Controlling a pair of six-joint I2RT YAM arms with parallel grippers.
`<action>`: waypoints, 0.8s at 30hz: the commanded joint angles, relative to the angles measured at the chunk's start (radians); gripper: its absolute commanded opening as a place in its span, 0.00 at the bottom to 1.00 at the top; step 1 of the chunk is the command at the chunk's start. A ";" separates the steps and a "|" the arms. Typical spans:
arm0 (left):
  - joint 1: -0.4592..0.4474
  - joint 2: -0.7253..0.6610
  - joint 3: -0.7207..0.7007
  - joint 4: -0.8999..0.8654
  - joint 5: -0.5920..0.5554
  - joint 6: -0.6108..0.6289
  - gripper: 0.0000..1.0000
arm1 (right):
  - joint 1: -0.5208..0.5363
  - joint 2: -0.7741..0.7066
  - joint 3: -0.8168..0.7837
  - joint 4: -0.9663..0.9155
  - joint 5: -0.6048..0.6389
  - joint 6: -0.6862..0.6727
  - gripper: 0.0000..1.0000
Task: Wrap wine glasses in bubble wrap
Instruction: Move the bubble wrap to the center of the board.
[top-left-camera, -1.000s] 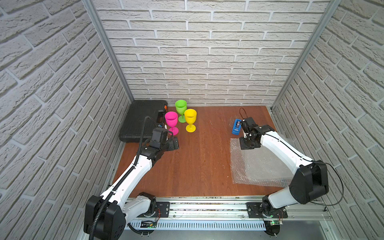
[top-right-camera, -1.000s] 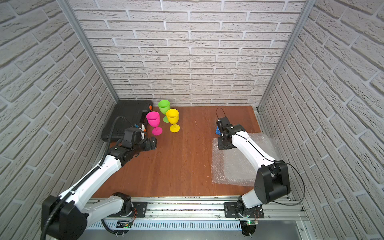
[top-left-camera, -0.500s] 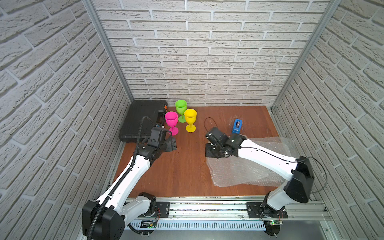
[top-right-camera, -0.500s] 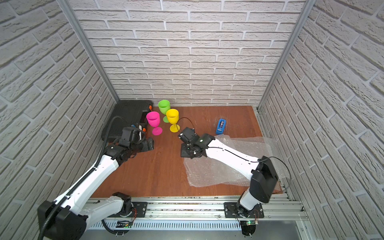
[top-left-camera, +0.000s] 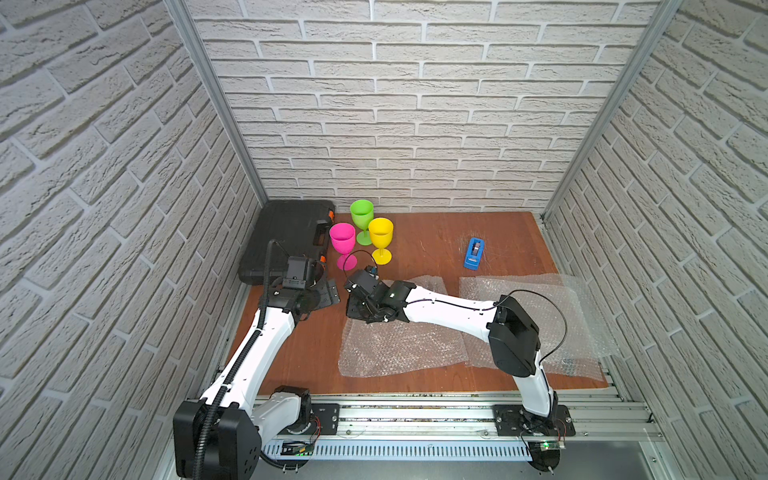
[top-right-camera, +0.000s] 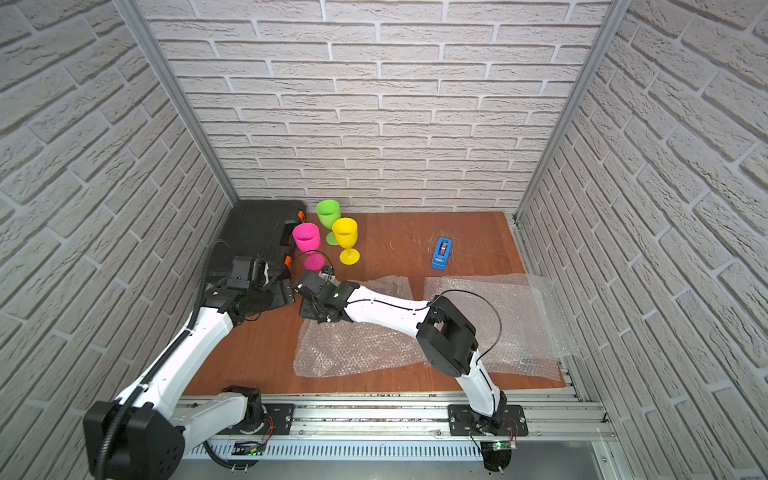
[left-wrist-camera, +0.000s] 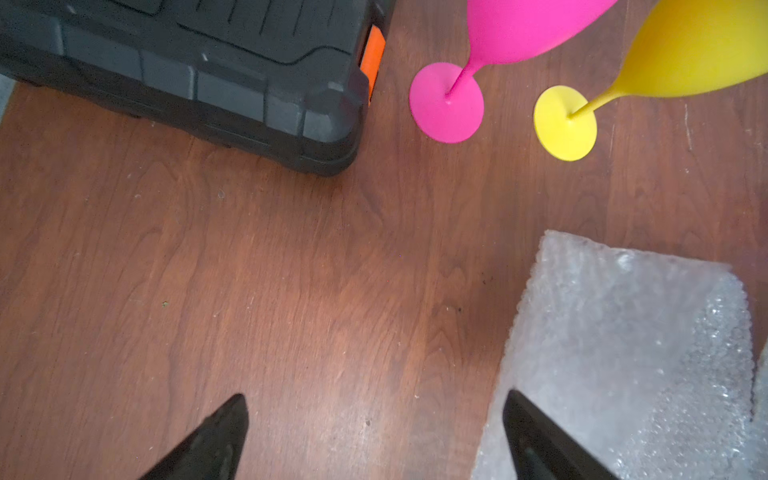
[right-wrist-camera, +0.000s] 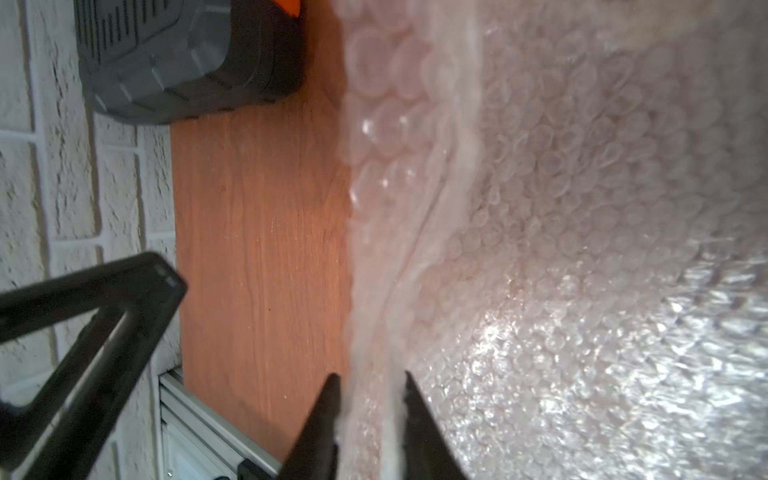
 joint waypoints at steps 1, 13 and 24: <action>0.006 0.030 -0.032 -0.001 0.051 -0.001 0.93 | -0.020 -0.123 -0.013 0.022 0.031 -0.099 0.50; -0.030 0.076 -0.061 0.035 0.026 -0.046 0.89 | -0.194 -0.375 -0.293 -0.082 -0.172 -0.414 0.55; -0.085 0.065 -0.059 -0.004 0.087 -0.066 0.88 | -0.407 -0.451 -0.494 -0.199 -0.132 -0.490 0.54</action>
